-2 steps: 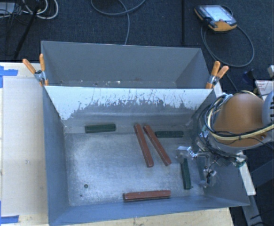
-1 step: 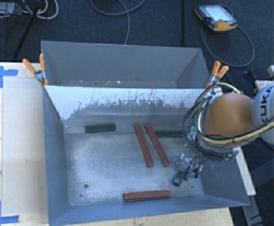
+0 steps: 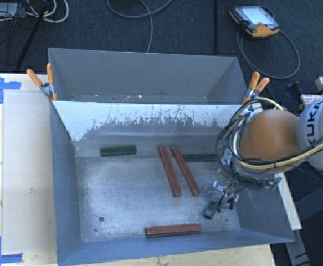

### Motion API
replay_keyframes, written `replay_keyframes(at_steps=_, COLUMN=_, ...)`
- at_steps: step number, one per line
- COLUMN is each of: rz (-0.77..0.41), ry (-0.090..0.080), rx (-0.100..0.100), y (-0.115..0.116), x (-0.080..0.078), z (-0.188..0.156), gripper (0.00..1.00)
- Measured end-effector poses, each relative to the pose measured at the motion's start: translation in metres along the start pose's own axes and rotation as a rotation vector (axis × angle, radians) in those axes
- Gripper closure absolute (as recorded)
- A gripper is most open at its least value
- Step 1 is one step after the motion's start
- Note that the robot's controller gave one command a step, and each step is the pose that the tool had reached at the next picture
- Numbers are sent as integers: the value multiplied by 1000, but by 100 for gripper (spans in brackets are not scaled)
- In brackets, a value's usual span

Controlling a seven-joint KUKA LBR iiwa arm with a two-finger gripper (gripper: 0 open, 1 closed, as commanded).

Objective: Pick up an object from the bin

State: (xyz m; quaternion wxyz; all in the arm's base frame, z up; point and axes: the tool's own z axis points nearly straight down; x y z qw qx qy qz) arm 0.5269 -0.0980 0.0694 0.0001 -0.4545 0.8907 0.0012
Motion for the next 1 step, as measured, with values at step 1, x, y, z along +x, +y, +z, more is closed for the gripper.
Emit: replay_keyframes(at_steps=1, rz=-2, ry=-2, rx=3, y=9, x=-4, z=-154, gripper=100)
